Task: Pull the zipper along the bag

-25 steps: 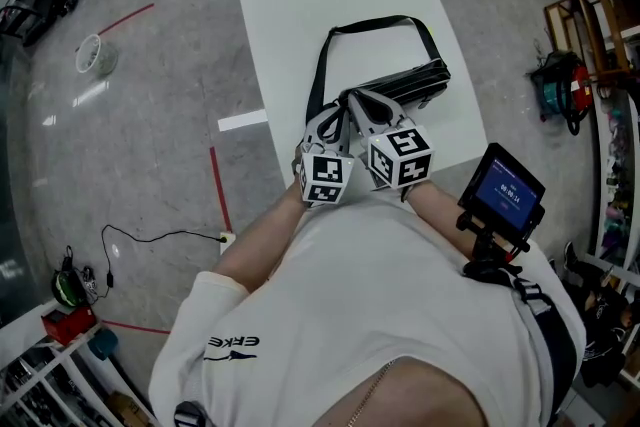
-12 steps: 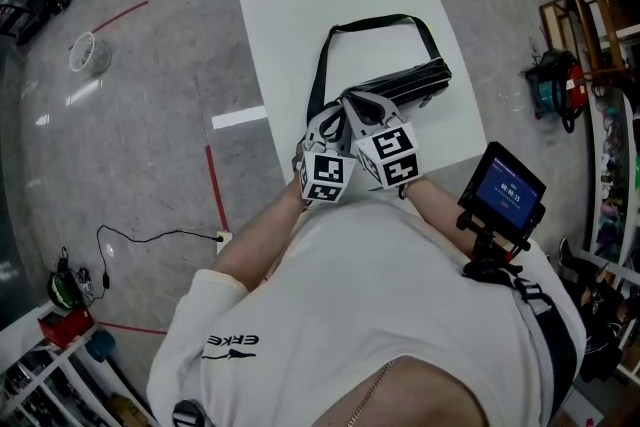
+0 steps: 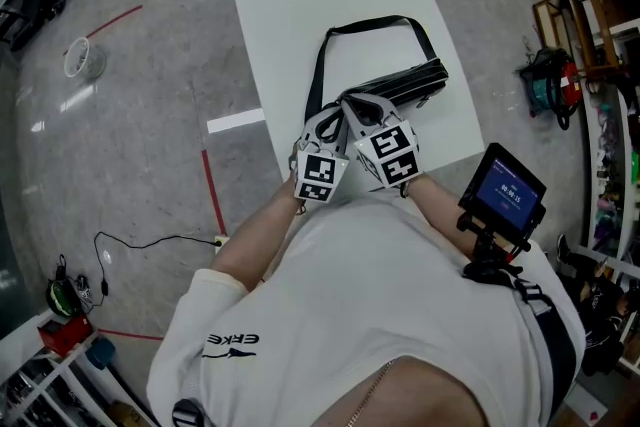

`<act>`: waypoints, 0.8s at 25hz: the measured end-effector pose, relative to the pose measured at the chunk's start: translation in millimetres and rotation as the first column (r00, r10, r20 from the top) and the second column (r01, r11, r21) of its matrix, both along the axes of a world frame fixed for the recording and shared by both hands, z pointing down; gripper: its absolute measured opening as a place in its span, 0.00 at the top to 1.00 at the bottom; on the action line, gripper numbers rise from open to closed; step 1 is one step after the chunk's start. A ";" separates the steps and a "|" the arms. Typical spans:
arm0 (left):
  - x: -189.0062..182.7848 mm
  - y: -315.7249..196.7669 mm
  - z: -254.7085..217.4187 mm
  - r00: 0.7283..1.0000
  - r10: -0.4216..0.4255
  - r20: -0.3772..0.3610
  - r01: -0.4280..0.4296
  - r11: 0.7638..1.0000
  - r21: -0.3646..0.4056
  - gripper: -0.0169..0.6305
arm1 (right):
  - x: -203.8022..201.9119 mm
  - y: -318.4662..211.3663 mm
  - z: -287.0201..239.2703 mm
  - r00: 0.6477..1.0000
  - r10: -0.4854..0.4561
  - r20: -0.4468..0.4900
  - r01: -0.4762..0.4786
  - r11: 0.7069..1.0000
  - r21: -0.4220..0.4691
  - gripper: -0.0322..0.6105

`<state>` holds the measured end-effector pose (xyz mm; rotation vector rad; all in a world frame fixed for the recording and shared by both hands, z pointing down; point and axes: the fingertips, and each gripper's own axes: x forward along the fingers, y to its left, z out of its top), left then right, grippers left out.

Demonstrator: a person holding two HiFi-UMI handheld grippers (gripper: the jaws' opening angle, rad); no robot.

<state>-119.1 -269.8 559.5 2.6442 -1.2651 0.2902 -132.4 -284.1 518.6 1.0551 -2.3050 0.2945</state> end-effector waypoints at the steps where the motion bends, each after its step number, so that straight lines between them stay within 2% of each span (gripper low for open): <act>1: 0.2 -0.4 0.6 1.000 -0.001 -0.001 0.001 1.000 0.000 0.97 | -0.6 -0.5 -0.1 1.000 -0.004 -0.007 0.004 1.000 0.007 0.93; 12: 6.0 -0.9 5.3 1.000 0.021 0.008 -0.021 1.000 -0.006 0.97 | 8.8 -8.6 -0.6 1.000 0.013 0.004 -0.013 1.000 0.022 0.93; 17: 1.8 -2.8 1.6 1.000 0.006 0.017 -0.006 1.000 -0.013 0.97 | 7.5 -7.7 1.4 1.000 -0.012 0.003 0.012 1.000 0.016 0.82; 20: -0.7 -4.3 5.6 1.000 -0.016 0.008 0.016 1.000 -0.023 0.97 | 11.0 -7.8 0.5 1.000 -0.010 0.011 0.010 1.000 0.027 0.81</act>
